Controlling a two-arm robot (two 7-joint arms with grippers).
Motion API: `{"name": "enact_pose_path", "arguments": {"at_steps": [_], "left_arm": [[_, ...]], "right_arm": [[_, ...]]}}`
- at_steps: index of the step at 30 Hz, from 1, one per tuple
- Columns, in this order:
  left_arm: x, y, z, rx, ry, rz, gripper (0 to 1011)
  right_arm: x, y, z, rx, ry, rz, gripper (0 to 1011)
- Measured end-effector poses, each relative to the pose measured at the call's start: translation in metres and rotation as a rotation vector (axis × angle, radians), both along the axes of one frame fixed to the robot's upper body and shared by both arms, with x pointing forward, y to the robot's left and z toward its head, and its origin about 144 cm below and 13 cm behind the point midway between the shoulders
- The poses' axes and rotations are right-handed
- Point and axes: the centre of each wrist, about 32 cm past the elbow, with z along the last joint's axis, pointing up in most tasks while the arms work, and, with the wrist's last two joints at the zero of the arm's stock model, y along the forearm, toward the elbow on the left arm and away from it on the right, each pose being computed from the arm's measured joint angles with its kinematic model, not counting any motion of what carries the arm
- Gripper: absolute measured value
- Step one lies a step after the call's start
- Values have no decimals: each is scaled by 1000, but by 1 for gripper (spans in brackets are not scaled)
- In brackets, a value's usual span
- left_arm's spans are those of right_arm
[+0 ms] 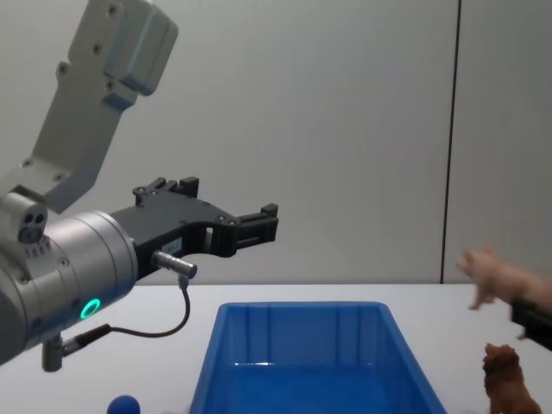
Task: Pick up the two dolls from the table and place them into the box.
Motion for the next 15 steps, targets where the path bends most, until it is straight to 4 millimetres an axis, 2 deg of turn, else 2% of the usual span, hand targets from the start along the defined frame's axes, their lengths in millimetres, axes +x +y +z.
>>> {"name": "enact_pose_path", "arguments": {"at_steps": [15], "left_arm": [[0, 0, 0, 0, 0, 0, 1002]], "right_arm": [[21, 38, 7, 50, 32, 195, 383]]}}
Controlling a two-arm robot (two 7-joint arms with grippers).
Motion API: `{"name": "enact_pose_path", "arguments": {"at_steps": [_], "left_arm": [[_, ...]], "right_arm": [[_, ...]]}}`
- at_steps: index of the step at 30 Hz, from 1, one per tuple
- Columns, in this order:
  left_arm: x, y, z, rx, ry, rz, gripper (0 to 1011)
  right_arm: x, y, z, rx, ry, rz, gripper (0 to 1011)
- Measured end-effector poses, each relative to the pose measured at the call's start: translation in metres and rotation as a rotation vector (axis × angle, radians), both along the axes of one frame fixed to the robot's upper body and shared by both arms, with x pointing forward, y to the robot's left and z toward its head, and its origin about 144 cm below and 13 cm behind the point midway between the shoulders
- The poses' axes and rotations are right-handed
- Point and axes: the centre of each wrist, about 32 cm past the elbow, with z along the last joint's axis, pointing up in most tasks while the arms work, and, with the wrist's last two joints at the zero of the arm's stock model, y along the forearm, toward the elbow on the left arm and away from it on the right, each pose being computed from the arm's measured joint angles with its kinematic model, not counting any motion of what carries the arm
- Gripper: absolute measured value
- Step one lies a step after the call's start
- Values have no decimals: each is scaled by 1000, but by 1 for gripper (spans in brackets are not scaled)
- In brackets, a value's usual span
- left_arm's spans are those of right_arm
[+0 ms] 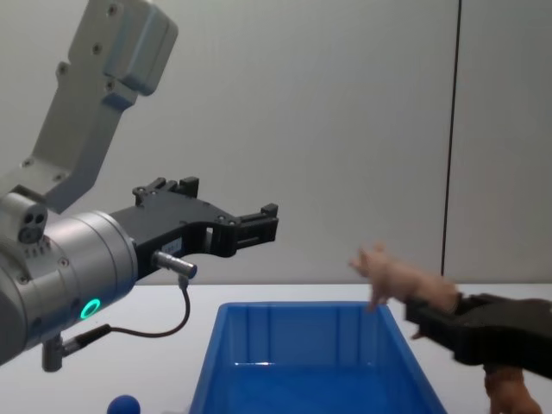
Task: Pick up the two dolls from the table and place them into the box.
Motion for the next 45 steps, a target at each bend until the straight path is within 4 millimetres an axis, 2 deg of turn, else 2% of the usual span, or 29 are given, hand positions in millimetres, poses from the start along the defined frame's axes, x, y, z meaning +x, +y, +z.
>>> {"name": "enact_pose_path", "arguments": {"at_steps": [3, 6, 9, 10, 14, 17, 19, 24, 45], "left_arm": [[0, 0, 0, 0, 0, 0, 1001], [0, 0, 0, 0, 0, 0, 1002], [0, 0, 0, 0, 0, 0, 1002], [0, 0, 0, 0, 0, 0, 1001], [0, 0, 0, 0, 0, 0, 1001], [0, 0, 0, 0, 0, 0, 1001], [0, 0, 0, 0, 0, 0, 1001], [0, 0, 0, 0, 0, 0, 1001], [0, 0, 0, 0, 0, 0, 1001]], "right_arm": [[4, 8, 0, 1, 8, 33, 397], [8, 15, -1, -1, 17, 61, 473], [9, 17, -1, -3, 22, 72, 615], [11, 19, -1, -4, 25, 76, 627], [13, 21, -2, -8, 31, 78, 757], [14, 21, -2, -11, 33, 75, 812], [14, 20, -1, -14, 34, 66, 918], [13, 15, -2, -23, 36, 34, 1001], [-19, -17, -7, -64, 78, -191, 1001]]}}
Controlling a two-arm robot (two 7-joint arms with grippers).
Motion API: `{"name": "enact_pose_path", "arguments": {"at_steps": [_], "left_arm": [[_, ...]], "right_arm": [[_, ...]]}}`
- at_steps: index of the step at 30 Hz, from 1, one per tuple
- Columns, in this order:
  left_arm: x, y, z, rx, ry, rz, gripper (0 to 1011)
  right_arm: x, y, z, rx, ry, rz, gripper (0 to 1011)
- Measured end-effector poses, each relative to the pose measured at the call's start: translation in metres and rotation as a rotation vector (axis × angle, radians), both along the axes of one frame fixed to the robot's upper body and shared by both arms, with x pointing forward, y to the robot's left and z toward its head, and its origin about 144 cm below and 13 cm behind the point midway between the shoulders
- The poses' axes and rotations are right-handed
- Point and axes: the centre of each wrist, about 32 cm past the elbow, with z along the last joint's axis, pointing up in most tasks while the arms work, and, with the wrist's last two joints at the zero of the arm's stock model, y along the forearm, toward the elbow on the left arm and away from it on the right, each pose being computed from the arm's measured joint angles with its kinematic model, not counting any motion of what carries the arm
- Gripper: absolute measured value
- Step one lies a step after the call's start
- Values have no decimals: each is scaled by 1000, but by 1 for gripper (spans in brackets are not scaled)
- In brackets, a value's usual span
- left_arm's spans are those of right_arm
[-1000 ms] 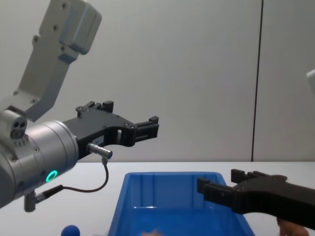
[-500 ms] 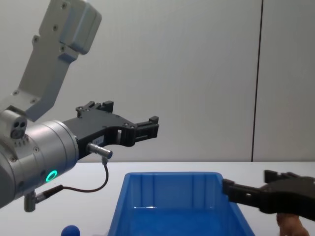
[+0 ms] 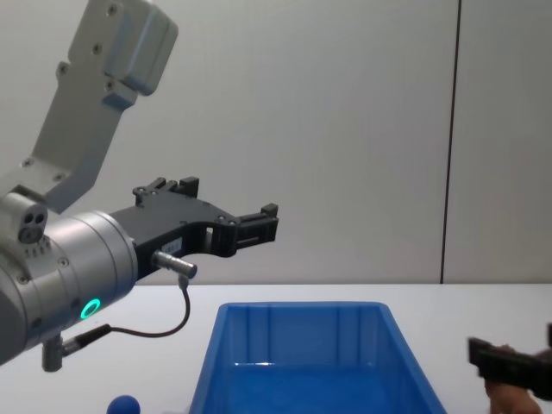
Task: Pick up the two dolls from the table and place them into the box.
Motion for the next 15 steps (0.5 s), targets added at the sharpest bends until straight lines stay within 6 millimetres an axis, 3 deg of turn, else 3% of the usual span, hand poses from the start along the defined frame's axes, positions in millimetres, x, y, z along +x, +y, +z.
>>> {"name": "enact_pose_path", "arguments": {"at_steps": [15], "left_arm": [[0, 0, 0, 0, 0, 0, 1001]], "right_arm": [[-8, -1, -16, -32, 54, -73, 1001]]}}
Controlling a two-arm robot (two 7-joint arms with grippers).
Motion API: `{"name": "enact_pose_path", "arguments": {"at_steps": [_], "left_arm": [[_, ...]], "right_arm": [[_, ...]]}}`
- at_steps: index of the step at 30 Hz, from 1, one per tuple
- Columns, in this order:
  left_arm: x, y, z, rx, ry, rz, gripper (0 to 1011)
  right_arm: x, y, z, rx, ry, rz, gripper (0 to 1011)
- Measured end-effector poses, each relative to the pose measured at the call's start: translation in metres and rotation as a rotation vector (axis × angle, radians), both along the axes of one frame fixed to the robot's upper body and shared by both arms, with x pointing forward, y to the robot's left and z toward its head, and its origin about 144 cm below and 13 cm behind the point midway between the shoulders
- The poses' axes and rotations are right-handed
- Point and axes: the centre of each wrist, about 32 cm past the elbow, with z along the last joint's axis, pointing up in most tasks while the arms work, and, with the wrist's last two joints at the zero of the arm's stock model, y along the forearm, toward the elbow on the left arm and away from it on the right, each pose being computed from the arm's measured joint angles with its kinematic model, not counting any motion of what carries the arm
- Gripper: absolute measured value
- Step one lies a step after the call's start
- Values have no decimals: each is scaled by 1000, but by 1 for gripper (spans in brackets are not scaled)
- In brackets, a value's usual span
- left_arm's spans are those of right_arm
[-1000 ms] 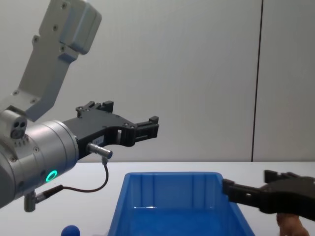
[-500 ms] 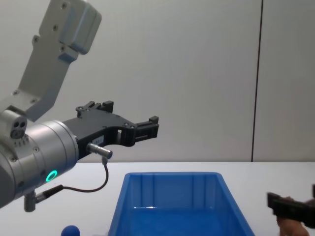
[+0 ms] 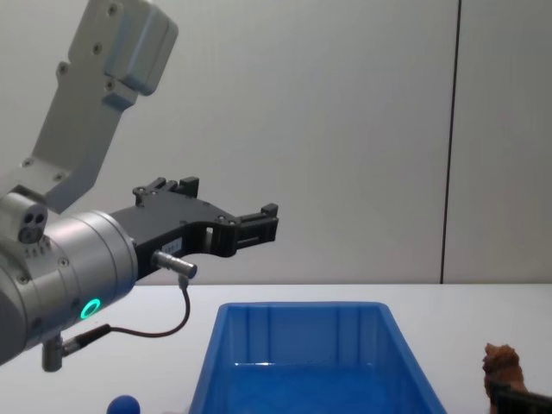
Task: Pick up the two dolls from the table and place them into the box.
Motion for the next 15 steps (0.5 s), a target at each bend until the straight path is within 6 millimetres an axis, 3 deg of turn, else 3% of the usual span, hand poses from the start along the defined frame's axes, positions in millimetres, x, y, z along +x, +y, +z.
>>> {"name": "enact_pose_path", "arguments": {"at_steps": [10, 15], "left_arm": [[0, 0, 0, 0, 0, 0, 1001], [0, 0, 0, 0, 0, 0, 1002]], "right_arm": [[4, 12, -12, -16, 28, -20, 994], [7, 18, -17, -23, 38, -29, 862]]}}
